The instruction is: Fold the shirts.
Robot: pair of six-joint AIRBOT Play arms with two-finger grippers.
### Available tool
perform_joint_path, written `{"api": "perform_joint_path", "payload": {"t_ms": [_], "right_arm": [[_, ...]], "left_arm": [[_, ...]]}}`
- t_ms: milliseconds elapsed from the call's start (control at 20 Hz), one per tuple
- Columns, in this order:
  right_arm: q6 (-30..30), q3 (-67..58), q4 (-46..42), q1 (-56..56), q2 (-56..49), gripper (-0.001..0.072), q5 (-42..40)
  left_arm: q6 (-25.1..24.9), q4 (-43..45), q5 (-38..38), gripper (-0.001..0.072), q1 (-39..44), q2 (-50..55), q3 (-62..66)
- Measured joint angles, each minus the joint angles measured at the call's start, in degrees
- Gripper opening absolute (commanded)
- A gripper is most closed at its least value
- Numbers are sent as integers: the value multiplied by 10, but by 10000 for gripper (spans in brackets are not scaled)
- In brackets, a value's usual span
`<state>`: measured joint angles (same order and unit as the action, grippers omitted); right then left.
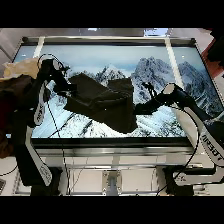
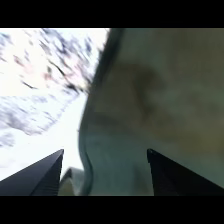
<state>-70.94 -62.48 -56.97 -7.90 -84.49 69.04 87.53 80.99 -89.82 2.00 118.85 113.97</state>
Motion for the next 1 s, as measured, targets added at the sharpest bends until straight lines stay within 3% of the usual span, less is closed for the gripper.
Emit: {"api": "perform_joint_path", "payload": {"t_ms": [200, 250, 300, 350, 450, 1000], "right_arm": [[-1, 0, -1, 0, 0, 482, 7], [-2, 0, -1, 0, 0, 482, 9], [-2, 0, -1, 0, 0, 482, 11], [-5, 0, -1, 0, 0, 482, 12], [-8, 0, -1, 0, 0, 483, 15], [-13, 0, -3, -1, -34, 482, -7]], "left_arm": [[-48, -54, -43, 561, -10, 2, 0], [-56, -64, -52, 428, -11, 2, 0], [-64, -71, -59, 237, -12, 2, 0], [-68, -76, -64, 94, -13, 2, 0], [-76, -84, -71, 14, -13, 2, 0], [-85, -90, -90, 14, -14, 2, 0]]}}
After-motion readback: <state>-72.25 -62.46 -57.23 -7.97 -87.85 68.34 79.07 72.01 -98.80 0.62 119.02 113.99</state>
